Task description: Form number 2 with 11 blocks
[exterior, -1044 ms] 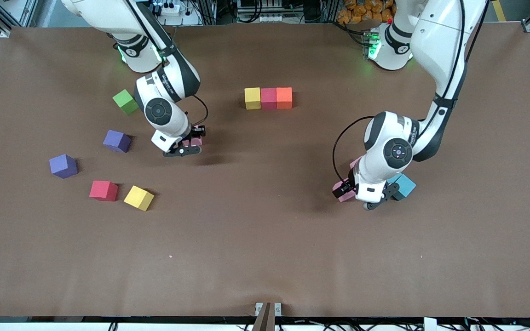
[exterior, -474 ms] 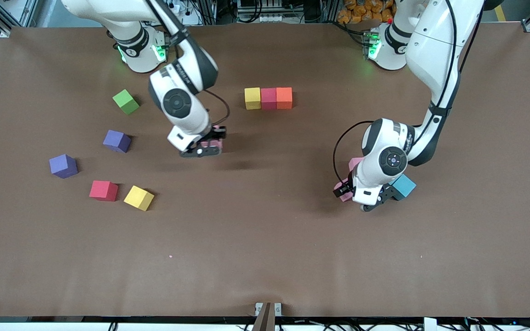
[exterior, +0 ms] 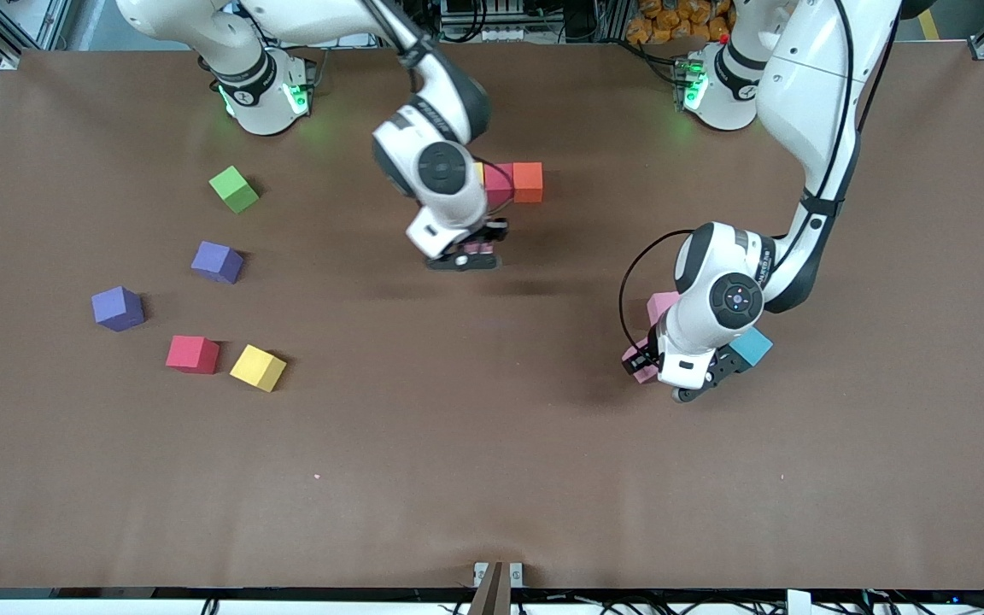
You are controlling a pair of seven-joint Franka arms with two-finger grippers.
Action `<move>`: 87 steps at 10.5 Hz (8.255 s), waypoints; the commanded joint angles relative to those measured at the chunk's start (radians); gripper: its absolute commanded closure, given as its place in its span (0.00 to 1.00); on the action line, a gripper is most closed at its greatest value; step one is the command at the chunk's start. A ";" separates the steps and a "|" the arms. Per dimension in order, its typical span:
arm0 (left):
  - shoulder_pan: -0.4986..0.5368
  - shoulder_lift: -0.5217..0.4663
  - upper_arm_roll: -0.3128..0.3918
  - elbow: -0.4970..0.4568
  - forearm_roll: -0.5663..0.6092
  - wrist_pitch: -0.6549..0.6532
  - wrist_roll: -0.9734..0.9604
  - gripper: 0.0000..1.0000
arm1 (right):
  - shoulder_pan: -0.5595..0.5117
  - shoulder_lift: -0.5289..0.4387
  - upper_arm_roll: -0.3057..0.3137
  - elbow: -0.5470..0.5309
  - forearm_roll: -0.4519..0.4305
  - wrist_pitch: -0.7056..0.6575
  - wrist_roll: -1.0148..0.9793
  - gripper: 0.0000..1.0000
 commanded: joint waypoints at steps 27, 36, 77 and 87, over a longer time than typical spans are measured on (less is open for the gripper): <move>-0.007 -0.301 -0.111 0.059 0.004 -0.542 -0.005 1.00 | 0.203 0.202 -0.012 0.218 -0.061 -0.042 0.130 0.43; -0.007 -0.282 -0.165 -0.127 0.006 -0.371 0.003 1.00 | 0.002 -0.045 -0.017 0.207 -0.090 -0.267 0.133 0.00; -0.227 -0.279 -0.240 -0.276 0.045 0.088 -0.115 0.00 | -0.637 -0.171 0.020 -0.124 -0.116 -0.115 -1.057 0.62; 0.139 -0.253 -0.220 -0.273 0.048 -0.026 0.305 0.00 | -0.124 -0.082 0.020 -0.051 -0.257 -0.099 -1.176 0.59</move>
